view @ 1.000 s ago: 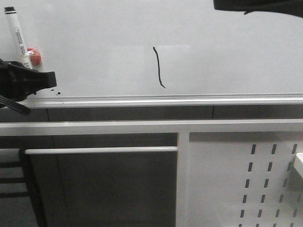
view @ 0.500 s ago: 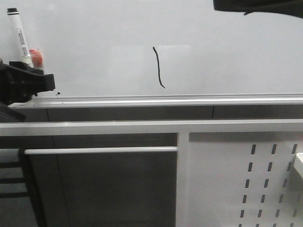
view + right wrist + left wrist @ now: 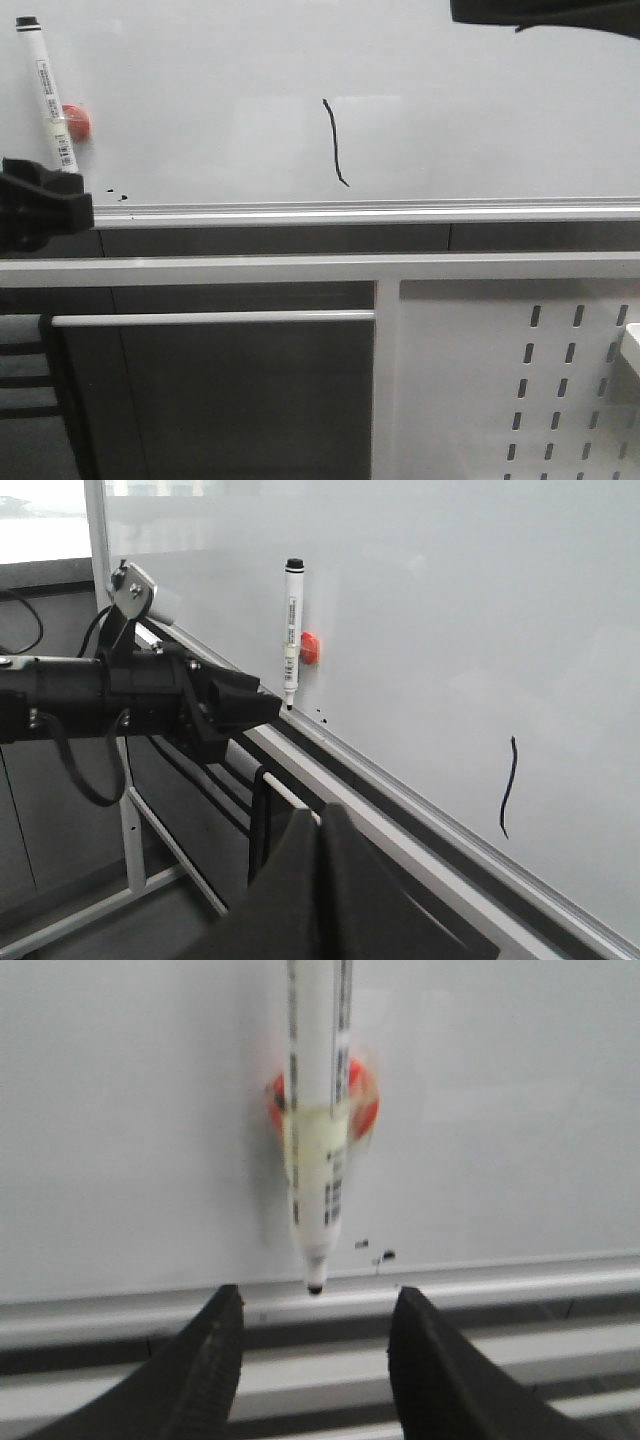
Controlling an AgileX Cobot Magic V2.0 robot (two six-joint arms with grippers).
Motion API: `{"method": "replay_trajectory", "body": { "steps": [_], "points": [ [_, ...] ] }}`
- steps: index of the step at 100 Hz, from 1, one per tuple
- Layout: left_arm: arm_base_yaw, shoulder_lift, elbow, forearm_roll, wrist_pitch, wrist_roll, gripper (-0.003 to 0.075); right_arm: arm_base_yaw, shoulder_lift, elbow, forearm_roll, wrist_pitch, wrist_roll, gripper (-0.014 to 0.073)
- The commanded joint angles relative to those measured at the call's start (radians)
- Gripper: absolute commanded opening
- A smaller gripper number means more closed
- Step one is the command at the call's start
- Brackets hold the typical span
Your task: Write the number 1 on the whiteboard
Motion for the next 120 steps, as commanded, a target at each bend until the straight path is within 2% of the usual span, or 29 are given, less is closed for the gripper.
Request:
{"method": "replay_trajectory", "body": {
  "steps": [1, 39, 49, 61, 88, 99, 120],
  "points": [
    [-0.005, -0.040, 0.027, 0.014, -0.220, -0.031, 0.0316, -0.004, -0.012, -0.025, -0.022, -0.048, -0.005, -0.0049],
    [-0.005, -0.100, 0.150, 0.113, -0.220, -0.031, 0.0302, -0.004, -0.012, -0.025, -0.022, -0.033, -0.005, -0.0049],
    [-0.005, -0.154, 0.177, 0.136, -0.220, -0.031, 0.0204, -0.004, -0.012, -0.025, -0.022, -0.026, -0.005, -0.0049],
    [-0.005, -0.238, 0.218, 0.184, -0.220, -0.031, -0.0024, -0.004, -0.012, -0.025, -0.020, -0.026, -0.005, -0.0049],
    [-0.005, -0.431, 0.329, 0.269, -0.220, -0.031, -0.0022, -0.004, -0.012, -0.025, -0.011, -0.023, -0.005, -0.0049],
    [-0.005, -0.504, 0.327, 0.307, -0.219, -0.031, -0.0022, -0.004, -0.012, -0.025, -0.011, -0.023, -0.005, -0.0049],
    [-0.005, -0.642, 0.326, 0.279, -0.206, -0.052, -0.0022, -0.004, -0.025, -0.025, -0.022, -0.019, -0.005, -0.0049]
  ]
}}
